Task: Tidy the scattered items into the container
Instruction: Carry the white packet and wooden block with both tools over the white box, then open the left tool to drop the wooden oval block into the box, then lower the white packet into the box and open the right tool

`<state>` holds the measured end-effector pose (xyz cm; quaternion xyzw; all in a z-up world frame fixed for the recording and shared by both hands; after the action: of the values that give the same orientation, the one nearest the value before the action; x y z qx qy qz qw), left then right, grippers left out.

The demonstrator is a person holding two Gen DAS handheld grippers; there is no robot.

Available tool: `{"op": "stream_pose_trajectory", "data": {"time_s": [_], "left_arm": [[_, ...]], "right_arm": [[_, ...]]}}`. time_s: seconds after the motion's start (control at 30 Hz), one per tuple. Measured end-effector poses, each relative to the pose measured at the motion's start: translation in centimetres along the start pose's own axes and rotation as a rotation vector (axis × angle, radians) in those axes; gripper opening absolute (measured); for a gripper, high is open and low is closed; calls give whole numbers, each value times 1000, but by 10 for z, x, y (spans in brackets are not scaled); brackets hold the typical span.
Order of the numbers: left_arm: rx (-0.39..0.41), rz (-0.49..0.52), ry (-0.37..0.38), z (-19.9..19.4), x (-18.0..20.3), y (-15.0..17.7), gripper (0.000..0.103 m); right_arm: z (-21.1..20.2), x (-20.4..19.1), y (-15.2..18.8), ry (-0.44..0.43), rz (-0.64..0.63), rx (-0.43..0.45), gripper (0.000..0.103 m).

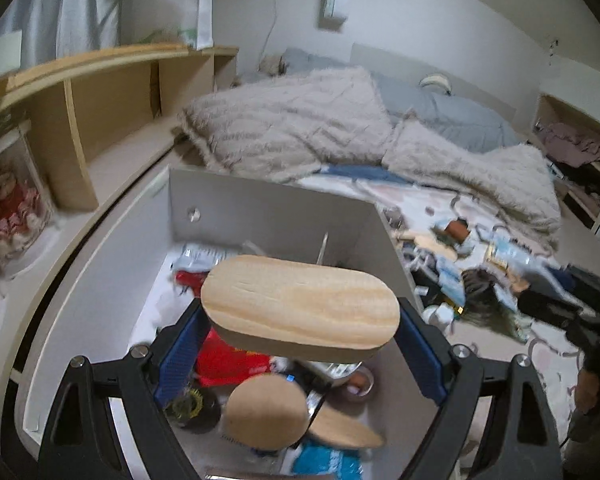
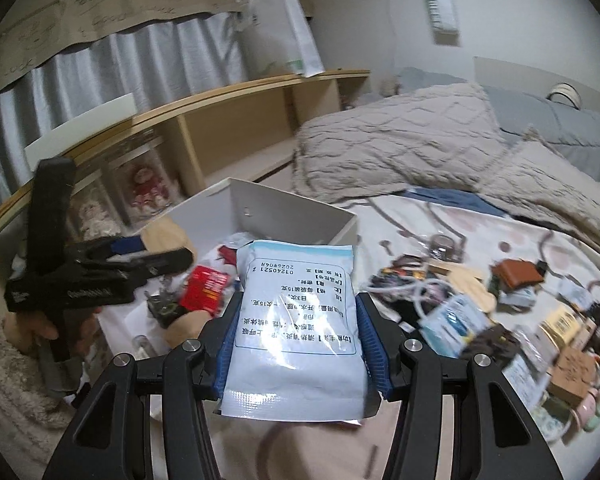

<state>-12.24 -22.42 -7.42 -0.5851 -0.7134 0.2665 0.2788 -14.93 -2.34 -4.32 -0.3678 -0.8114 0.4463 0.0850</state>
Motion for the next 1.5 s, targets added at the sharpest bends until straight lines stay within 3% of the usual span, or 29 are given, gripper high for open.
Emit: {"op": "stream_pose_trajectory", "data": {"time_s": [0.2,0.37,0.87,1.0,1.2,1.5], "left_arm": [[-159,61,59,12,12,35,90],[-247,112,104,19,27,55,90],[-348,229,153,17,51,83,91],[-335,230,116,18,45,81,101],[-288,173,98,13,30,69,101],[-148,123,67,-8,13,36,101]], "right_arm": [[11,-19,-10,-31,-22,-8,54],[19,-23,-14,-46,-9,-22,54],[23,-27,-22,-49,-3,-42,54],[25,-32,-25,-49,-15,-45,54],[26,-36,-27,-53,-23,-48,54],[47,-45,-36,-78,-40,-91,54]]}}
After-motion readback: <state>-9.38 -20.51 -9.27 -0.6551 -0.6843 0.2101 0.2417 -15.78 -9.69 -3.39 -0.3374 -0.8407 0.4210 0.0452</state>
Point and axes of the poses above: each gripper's, at about its wrist camera, not at the fingertips, and z roughly the way its jaws point, x to its right, y to its underside, the point moved 9 cm from there along z, roughly the way its jaws point, and after that the axes turned 3 degrees about -x, right-handed, at the moved point
